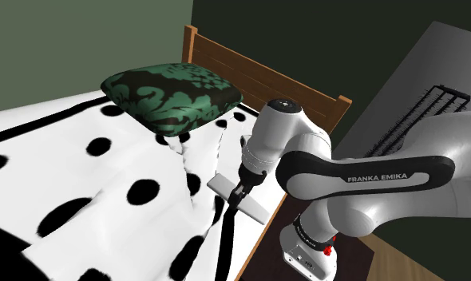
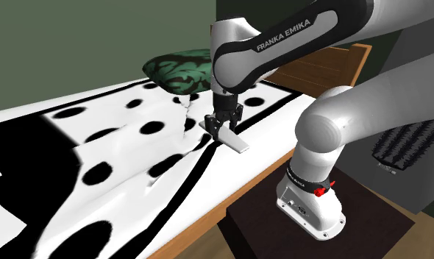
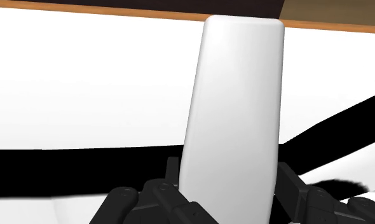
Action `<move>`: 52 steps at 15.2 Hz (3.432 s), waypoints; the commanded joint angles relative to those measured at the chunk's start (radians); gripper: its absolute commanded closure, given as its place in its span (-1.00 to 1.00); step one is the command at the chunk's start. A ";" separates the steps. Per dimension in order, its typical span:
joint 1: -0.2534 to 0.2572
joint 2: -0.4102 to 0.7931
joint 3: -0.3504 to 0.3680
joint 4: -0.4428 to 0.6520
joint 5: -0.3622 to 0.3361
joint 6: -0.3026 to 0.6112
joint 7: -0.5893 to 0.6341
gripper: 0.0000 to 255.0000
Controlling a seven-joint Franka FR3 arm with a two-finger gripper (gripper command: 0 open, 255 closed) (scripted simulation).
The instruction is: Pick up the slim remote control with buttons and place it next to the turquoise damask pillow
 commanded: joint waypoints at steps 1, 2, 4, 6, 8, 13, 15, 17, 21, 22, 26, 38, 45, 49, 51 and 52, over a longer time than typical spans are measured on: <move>-0.002 -0.011 -0.005 0.008 -0.005 -0.019 0.001 1.00; -0.003 -0.021 -0.010 0.017 -0.011 -0.038 0.001 1.00; -0.007 -0.040 -0.020 0.036 -0.021 -0.074 0.003 1.00; -0.010 -0.056 -0.030 0.055 -0.032 -0.110 0.004 1.00; -0.014 -0.070 -0.040 0.076 -0.042 -0.144 0.005 1.00; -0.023 -0.096 -0.062 0.130 -0.065 -0.223 0.008 1.00; -0.027 -0.104 -0.071 0.153 -0.074 -0.253 0.009 1.00; -0.030 -0.109 -0.079 0.177 -0.083 -0.282 0.010 1.00; -0.038 -0.116 -0.095 0.227 -0.099 -0.338 0.011 1.00; -0.039 -0.117 -0.098 0.239 -0.103 -0.352 0.012 1.00; -0.046 -0.118 -0.112 0.292 -0.117 -0.404 0.014 1.00; -0.064 -0.094 -0.148 0.462 -0.153 -0.551 0.021 1.00; -0.112 -0.011 -0.224 0.518 -0.224 -0.533 -0.063 1.00; -0.155 0.080 -0.290 0.561 -0.281 -0.491 -0.143 1.00; -0.173 0.131 -0.321 0.589 -0.306 -0.471 -0.180 1.00; -0.182 0.157 -0.336 0.605 -0.318 -0.461 -0.198 1.00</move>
